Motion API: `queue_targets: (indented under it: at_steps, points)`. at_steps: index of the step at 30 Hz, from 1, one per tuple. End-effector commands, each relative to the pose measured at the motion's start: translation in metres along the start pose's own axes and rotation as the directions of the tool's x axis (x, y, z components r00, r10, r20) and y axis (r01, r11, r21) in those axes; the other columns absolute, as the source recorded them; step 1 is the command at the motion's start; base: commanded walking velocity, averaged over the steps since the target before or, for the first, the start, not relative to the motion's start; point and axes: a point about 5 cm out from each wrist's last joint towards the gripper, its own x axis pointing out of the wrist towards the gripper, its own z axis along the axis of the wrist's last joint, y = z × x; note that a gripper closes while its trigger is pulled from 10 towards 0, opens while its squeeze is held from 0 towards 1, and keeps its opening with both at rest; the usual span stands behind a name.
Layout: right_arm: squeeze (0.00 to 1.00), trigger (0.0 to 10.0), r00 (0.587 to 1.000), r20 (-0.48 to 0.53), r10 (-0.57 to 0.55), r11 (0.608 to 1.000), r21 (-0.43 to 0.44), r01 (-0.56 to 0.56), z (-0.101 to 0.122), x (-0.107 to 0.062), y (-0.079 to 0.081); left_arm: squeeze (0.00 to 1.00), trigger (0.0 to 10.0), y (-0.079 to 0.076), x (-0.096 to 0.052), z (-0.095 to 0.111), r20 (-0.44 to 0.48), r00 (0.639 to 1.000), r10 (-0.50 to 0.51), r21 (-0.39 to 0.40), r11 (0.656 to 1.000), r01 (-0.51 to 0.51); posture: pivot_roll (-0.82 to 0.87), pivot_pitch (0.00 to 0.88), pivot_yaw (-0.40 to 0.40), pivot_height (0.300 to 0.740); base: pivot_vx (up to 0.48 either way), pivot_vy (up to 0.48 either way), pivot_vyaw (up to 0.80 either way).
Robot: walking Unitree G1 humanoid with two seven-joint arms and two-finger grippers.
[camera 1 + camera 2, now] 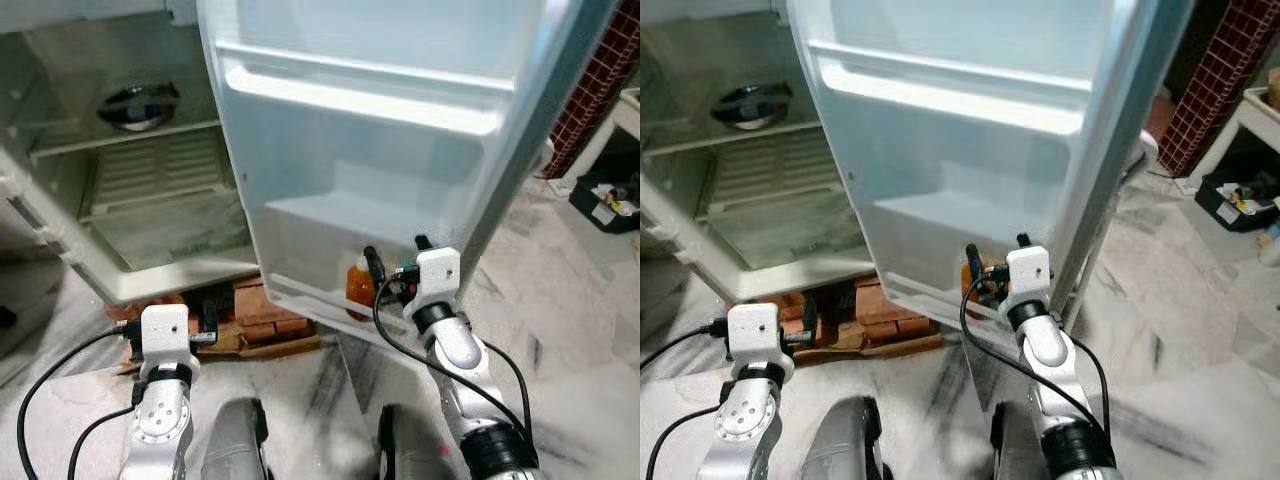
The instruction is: Restocking fridge
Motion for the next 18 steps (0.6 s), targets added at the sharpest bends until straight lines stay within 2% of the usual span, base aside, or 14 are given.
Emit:
queue_targets:
  at_steps: [1, 6, 11, 18]
  points:
    - [0.0, 10.0, 1.0, 0.029, 0.013, 1.0, 0.002, -0.014, 0.009, 0.005, 0.002, 0.0, 10.0, 0.001, 0.0, -0.001, -0.002, 1.0, -0.001, 0.01, 1.0, 0.001, 0.0, 0.0, 0.029, 0.714, 0.0, 0.0, 0.0]
    - [0.0, 10.0, 1.0, 0.019, 0.014, 1.0, 0.013, -0.014, 0.008, 0.003, 0.003, 0.0, 10.0, 0.001, 0.003, -0.002, -0.011, 1.0, 0.007, 0.012, 1.0, -0.007, -0.01, 0.0, 0.031, 0.74, 0.0, 0.0, 0.0]
    - [0.0, 10.0, 1.0, -0.001, 0.009, 0.999, 0.034, -0.008, 0.005, 0.002, 0.003, 0.0, 10.0, 0.0, 0.005, -0.005, -0.032, 0.999, 0.016, 0.024, 1.0, -0.015, -0.01, 0.0, 0.032, 0.74, 0.0, 0.0, 0.0]
    - [0.0, 10.0, 0.996, -0.051, 0.072, 0.995, 0.078, -0.068, -0.003, -0.001, 0.013, 0.0, 10.0, -0.004, 0.003, -0.007, -0.04, 0.999, 0.004, 0.028, 1.0, -0.003, -0.01, 0.0, 0.033, 0.74, 0.0, 0.0, 0.0]
